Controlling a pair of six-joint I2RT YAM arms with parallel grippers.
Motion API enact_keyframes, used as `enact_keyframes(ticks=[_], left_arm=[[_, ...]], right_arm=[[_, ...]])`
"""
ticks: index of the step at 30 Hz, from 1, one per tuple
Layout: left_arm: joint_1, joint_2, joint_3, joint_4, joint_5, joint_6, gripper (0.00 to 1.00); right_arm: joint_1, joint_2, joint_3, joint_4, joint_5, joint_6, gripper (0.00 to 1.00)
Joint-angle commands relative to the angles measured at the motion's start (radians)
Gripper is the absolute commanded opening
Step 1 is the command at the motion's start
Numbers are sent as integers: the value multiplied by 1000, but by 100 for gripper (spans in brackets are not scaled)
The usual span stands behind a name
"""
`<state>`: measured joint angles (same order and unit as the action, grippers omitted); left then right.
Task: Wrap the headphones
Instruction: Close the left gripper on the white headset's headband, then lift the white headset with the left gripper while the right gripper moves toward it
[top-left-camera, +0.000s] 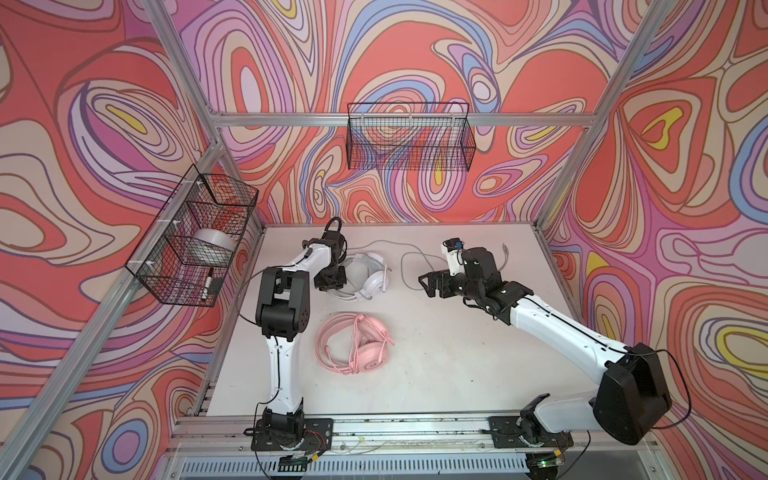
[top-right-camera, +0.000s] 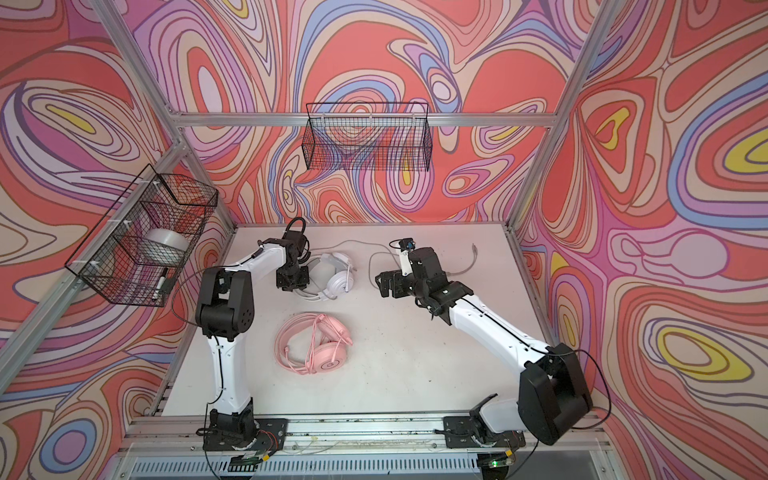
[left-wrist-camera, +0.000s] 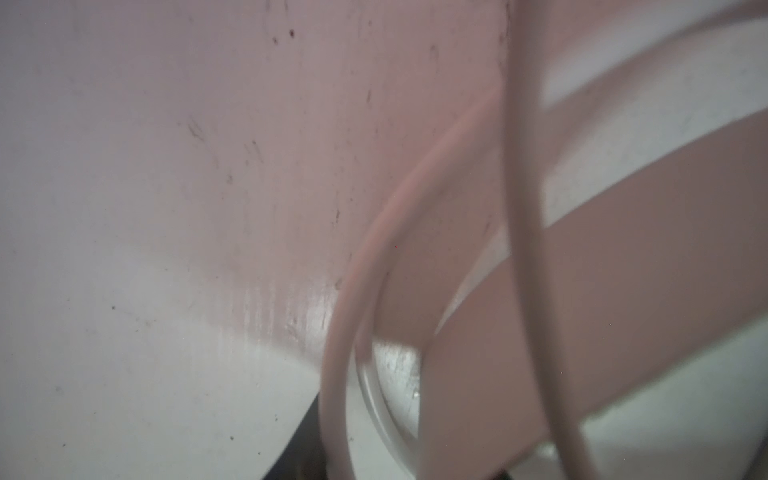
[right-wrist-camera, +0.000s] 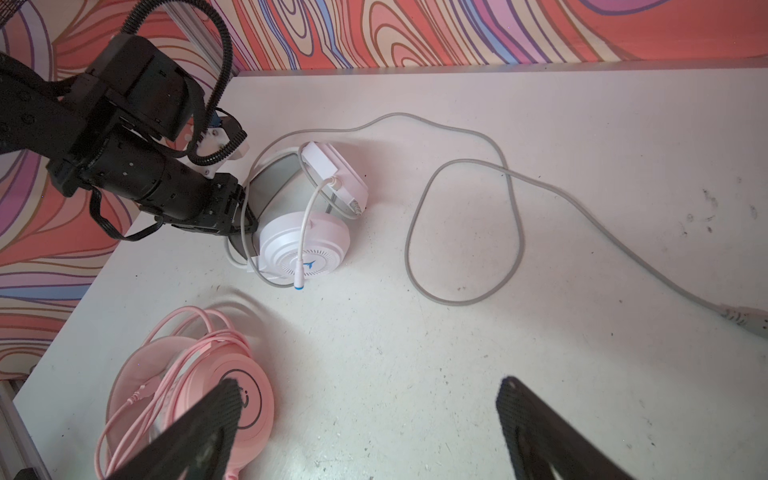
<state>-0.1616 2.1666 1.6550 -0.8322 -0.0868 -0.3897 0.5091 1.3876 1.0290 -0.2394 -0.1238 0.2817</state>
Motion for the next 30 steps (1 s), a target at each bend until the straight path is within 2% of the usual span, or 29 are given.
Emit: enact_keyframes(ticks=[1, 11, 17, 30], left_arm=[[7, 34, -8, -10, 7, 3, 32], [8, 27, 24, -20, 1, -8, 17], [10, 22, 82, -41, 5, -4, 0], [10, -32, 374, -181, -22, 138, 0]], right_arm=[[-6, -20, -17, -6, 12, -5, 99], [-6, -5, 4, -30, 29, -23, 99], [-6, 13, 38, -85, 56, -59, 98], [-22, 77, 126, -165, 62, -67, 99]])
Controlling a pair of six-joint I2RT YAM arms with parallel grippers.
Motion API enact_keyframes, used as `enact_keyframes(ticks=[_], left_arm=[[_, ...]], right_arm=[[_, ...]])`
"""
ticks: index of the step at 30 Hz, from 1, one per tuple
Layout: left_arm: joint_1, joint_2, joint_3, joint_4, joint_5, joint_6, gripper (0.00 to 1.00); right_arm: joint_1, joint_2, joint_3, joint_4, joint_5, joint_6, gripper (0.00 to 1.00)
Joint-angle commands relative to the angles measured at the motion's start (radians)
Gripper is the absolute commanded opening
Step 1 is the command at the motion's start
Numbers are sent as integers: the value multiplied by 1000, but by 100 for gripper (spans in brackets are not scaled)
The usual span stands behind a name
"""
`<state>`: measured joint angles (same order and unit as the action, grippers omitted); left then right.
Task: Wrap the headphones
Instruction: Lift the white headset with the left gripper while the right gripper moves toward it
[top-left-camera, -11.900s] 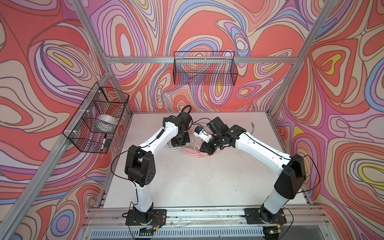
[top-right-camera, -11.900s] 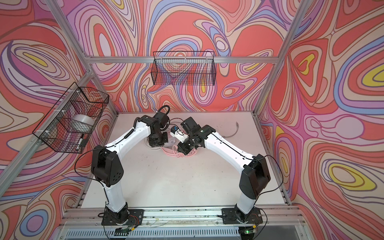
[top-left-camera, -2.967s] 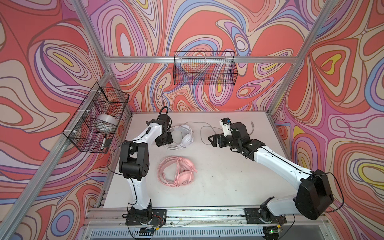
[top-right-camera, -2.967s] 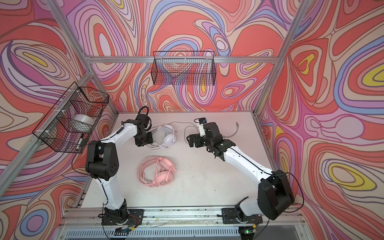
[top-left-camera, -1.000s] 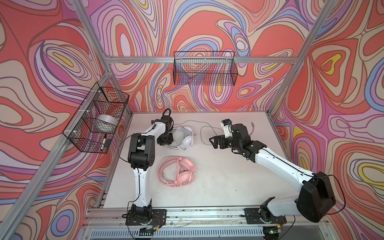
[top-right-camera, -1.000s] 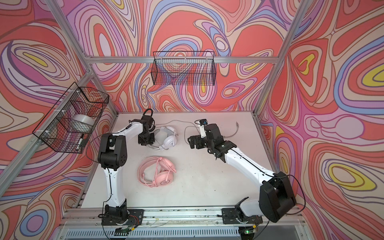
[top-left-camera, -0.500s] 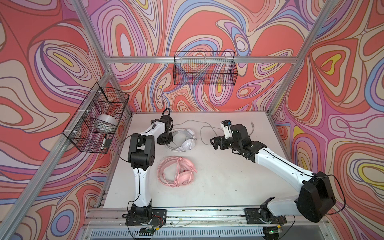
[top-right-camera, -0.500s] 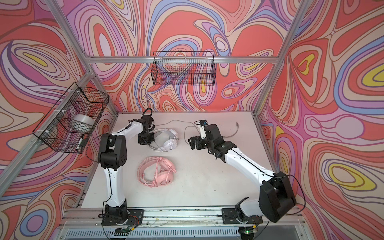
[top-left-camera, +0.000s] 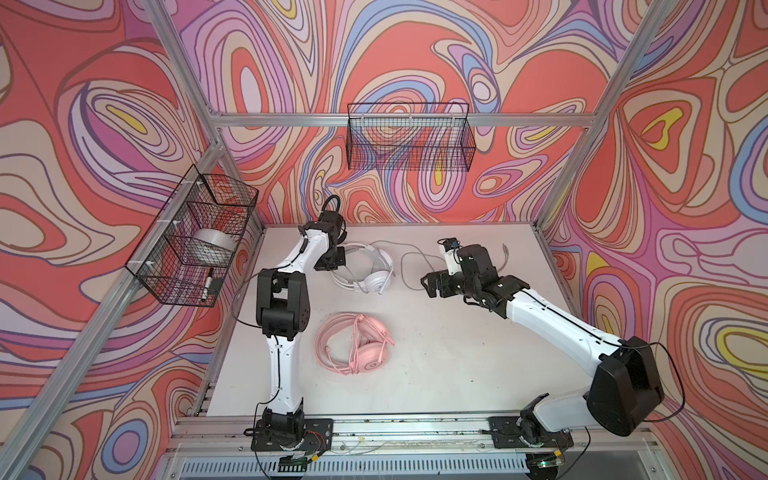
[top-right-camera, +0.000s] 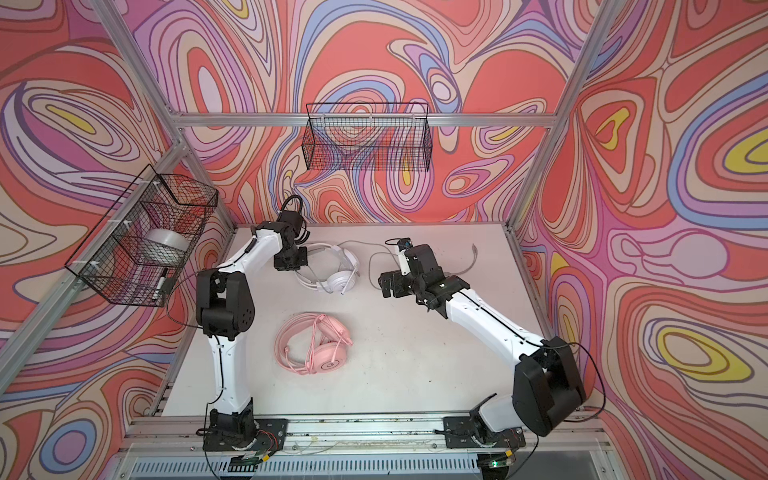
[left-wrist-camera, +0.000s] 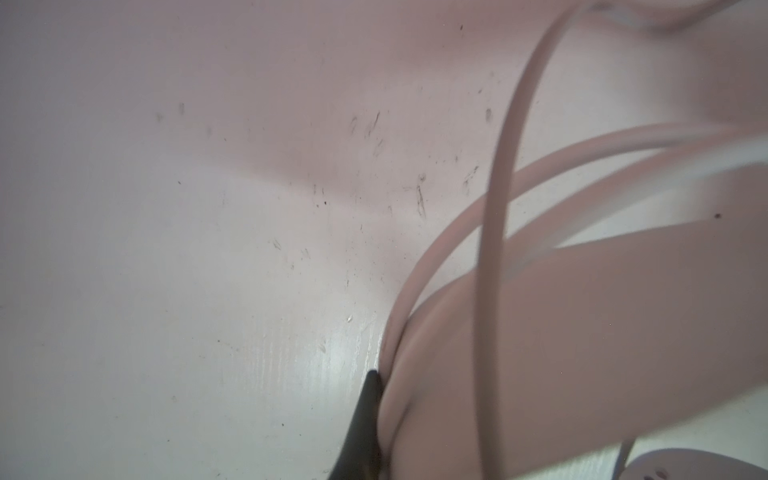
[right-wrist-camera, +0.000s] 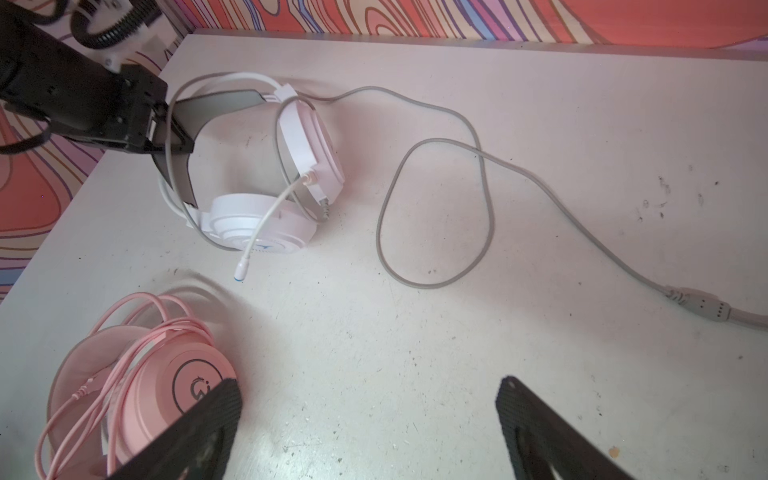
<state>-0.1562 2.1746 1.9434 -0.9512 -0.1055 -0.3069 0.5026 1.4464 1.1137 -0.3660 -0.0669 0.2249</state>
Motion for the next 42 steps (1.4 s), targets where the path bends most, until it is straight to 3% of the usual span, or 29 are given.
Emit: enact_keyframes(ticks=[1, 5, 9, 17, 21, 24, 30, 35, 42], left_arm=[[4, -45, 121, -79, -13, 71, 0], [4, -73, 222, -116, -11, 115, 0], [4, -118, 225, -114, 36, 127, 0], [-8, -234, 25, -32, 98, 197, 0], [-8, -257, 10, -57, 147, 219, 0], [-8, -279, 10, -64, 204, 233, 0], [-9, -302, 34, -92, 281, 283, 0], [-11, -313, 32, -122, 309, 322, 0], [-33, -352, 0, -123, 365, 353, 0]], right_arm=[[-24, 27, 55, -49, -4, -10, 98], [-54, 58, 99, -81, -68, -9, 99], [-65, 81, 145, -89, -142, -9, 99], [-101, 128, 260, -131, -250, -36, 98], [-169, 218, 338, -220, -234, -23, 97], [-235, 304, 379, -251, -288, -5, 95], [-249, 479, 528, -300, -367, -47, 94], [-251, 610, 673, -297, -506, 29, 92], [-245, 675, 632, -23, -646, 281, 92]])
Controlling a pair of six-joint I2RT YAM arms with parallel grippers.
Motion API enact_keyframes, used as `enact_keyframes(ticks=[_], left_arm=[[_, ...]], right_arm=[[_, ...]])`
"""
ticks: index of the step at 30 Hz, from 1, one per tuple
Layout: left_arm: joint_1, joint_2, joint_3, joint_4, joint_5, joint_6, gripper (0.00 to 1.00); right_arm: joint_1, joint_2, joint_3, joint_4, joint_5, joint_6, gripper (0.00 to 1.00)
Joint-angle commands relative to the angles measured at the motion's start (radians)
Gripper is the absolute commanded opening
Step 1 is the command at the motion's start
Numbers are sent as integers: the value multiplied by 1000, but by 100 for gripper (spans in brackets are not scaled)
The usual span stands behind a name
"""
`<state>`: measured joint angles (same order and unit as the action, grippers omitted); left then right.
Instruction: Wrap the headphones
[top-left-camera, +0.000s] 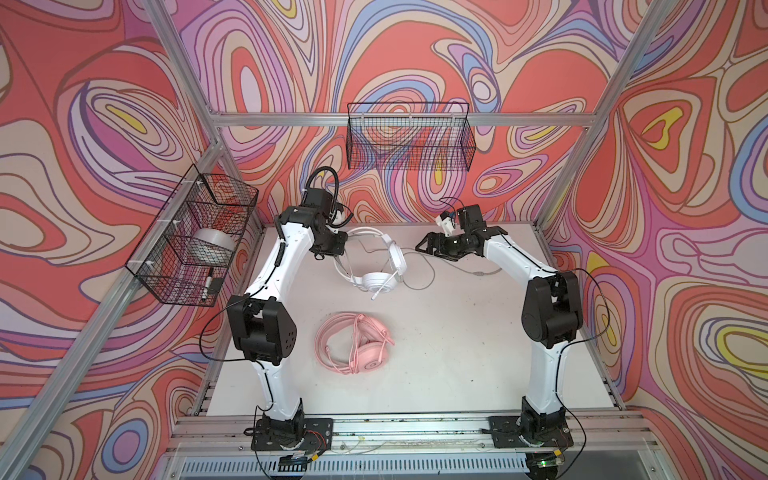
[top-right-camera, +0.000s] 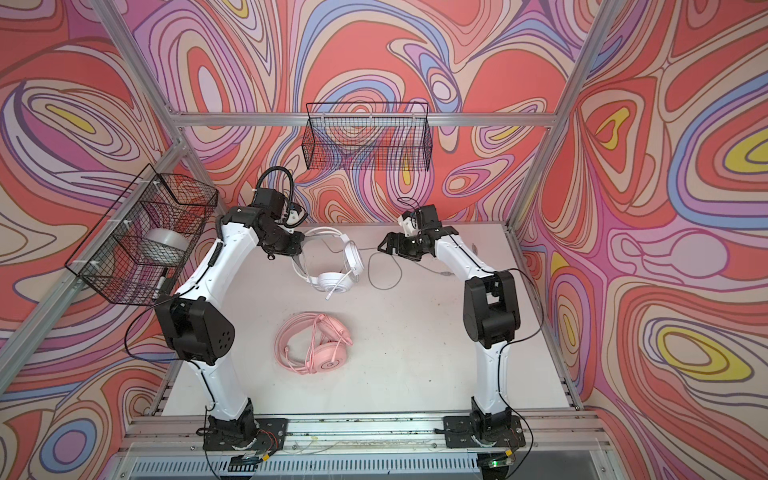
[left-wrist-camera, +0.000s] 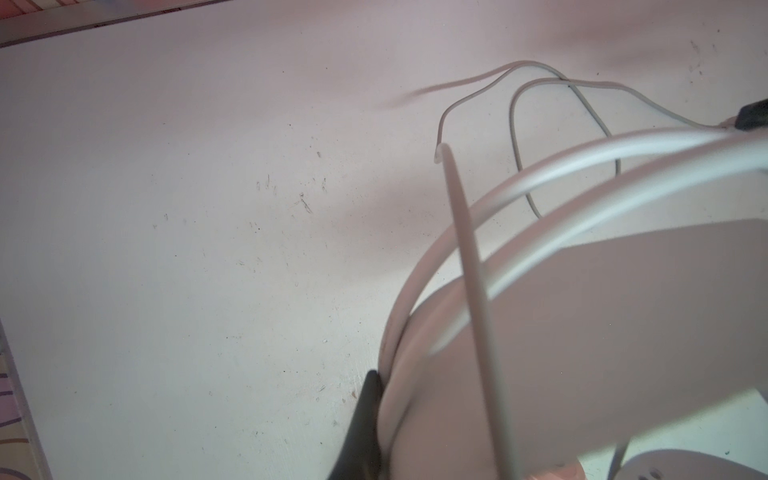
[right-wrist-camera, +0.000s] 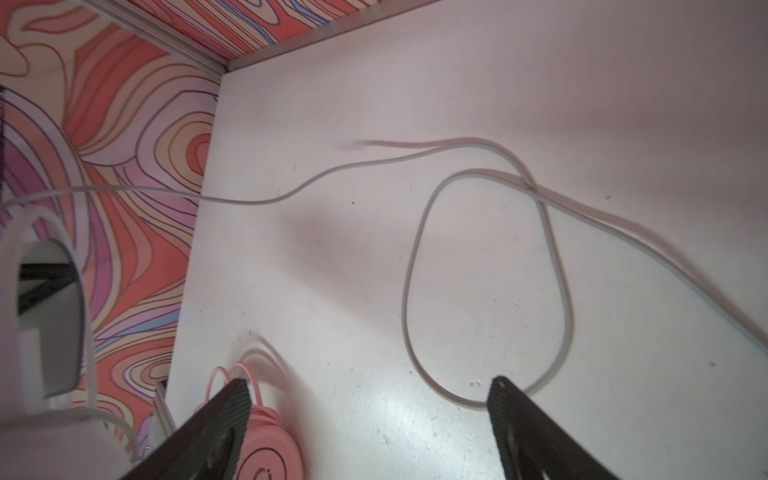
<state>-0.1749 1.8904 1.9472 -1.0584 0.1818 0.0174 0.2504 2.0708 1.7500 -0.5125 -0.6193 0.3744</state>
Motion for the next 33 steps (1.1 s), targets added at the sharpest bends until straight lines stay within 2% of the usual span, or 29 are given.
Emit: enact_keyframes(ticks=[1, 8, 10, 15, 19, 25, 33], left_arm=[[-19, -68, -4, -17, 83, 32, 0], [-26, -62, 21, -36, 141, 20, 0], [-29, -64, 25, -38, 165, 13, 0], [-44, -79, 12, -38, 204, 13, 0], [-57, -74, 12, -47, 218, 18, 0], [-75, -74, 23, -64, 229, 35, 0], [-87, -83, 16, -71, 250, 36, 0]], right_arm=[[15, 61, -4, 142, -95, 150, 91], [61, 92, -43, 222, 9, 117, 91], [62, 105, -49, 251, 0, 146, 90], [90, 137, -81, 432, -75, 339, 83], [144, 143, -110, 562, -47, 453, 83], [179, 169, -200, 879, -32, 741, 83], [231, 204, -238, 1065, 18, 972, 83]])
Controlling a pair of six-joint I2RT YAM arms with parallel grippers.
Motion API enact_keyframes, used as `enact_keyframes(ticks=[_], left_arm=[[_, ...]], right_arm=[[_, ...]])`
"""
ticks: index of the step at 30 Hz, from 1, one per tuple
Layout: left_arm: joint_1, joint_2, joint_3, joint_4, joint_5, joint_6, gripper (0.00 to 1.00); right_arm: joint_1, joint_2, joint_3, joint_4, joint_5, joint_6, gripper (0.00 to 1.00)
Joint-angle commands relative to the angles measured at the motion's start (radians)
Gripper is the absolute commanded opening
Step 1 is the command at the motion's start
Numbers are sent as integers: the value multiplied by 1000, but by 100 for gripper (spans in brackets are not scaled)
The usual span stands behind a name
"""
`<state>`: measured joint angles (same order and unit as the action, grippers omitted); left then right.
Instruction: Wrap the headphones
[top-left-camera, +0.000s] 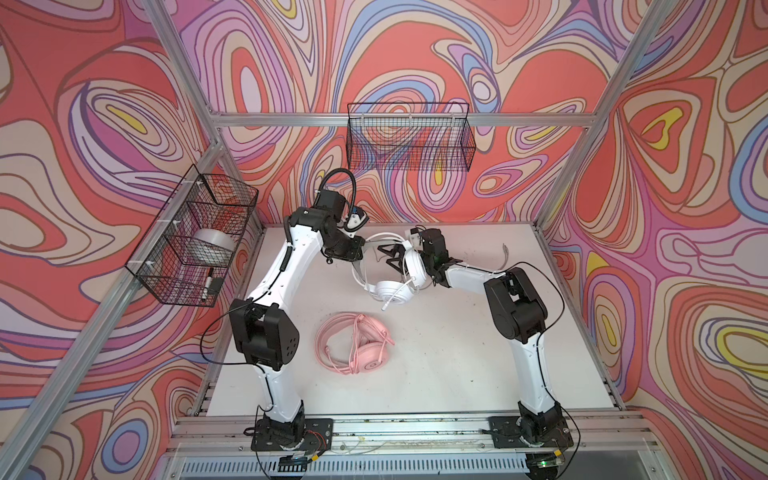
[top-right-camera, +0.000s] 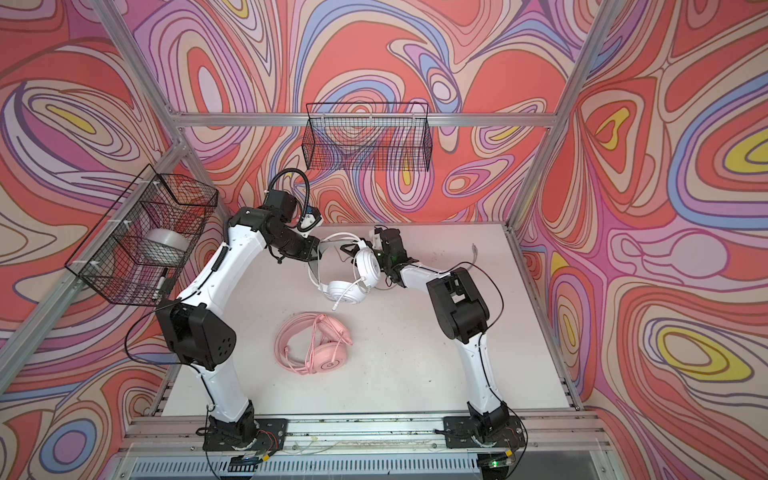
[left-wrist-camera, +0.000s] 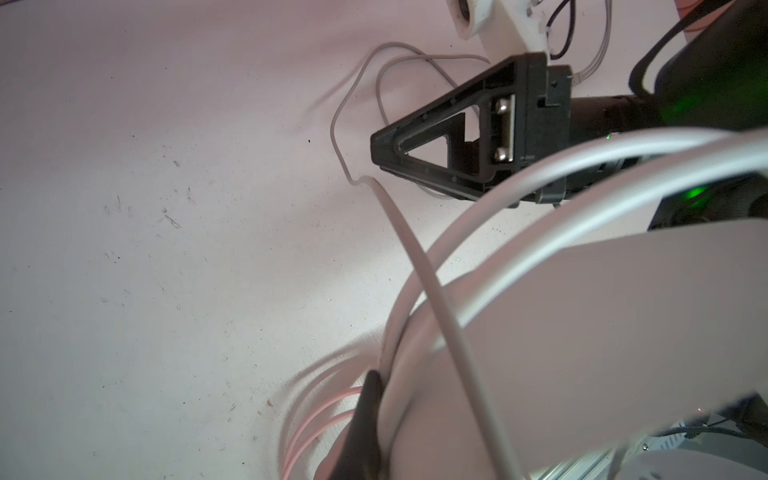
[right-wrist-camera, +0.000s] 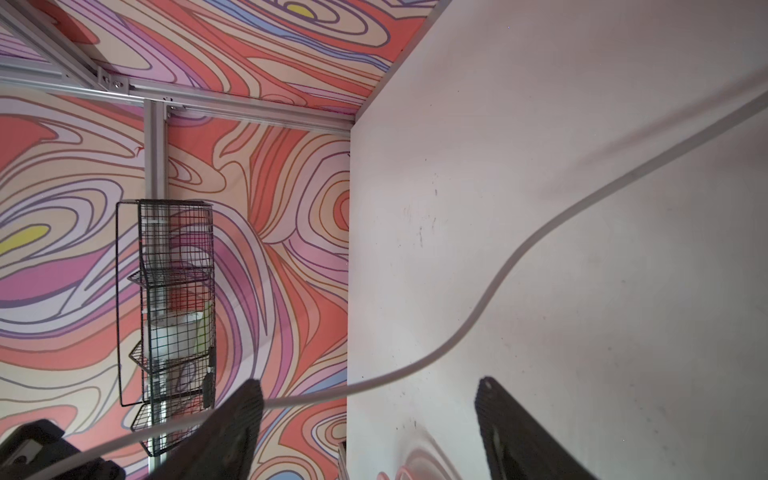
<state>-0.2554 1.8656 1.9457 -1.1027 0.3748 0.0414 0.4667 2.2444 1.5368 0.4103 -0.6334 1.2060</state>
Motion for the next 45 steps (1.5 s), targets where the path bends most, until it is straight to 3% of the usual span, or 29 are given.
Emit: enact_keyframes(ticks=[1, 10, 17, 20, 25, 32, 39, 45], left_arm=[[-8, -60, 14, -28, 60, 12, 0], [-27, -71, -11, -25, 82, 9, 0], [-35, -66, -18, -32, 91, 8, 0], [-39, -67, -21, -32, 94, 6, 0], [-39, -71, -26, -37, 89, 6, 0], [-39, -70, -32, -62, 85, 22, 0], [-41, -67, -62, -111, 5, 56, 0], [-44, -77, -109, -110, -70, 69, 0]], right_arm=[[19, 41, -37, 193, 38, 186, 83], [36, 126, -34, 369, 53, 371, 82], [36, 157, 8, 384, 95, 413, 77], [37, 195, 48, 411, 105, 456, 70], [36, 229, 74, 458, 113, 504, 48], [16, 229, 28, 545, 124, 526, 0], [-59, 143, -71, 571, 112, 454, 0], [-100, 50, -63, 426, 25, 281, 0]])
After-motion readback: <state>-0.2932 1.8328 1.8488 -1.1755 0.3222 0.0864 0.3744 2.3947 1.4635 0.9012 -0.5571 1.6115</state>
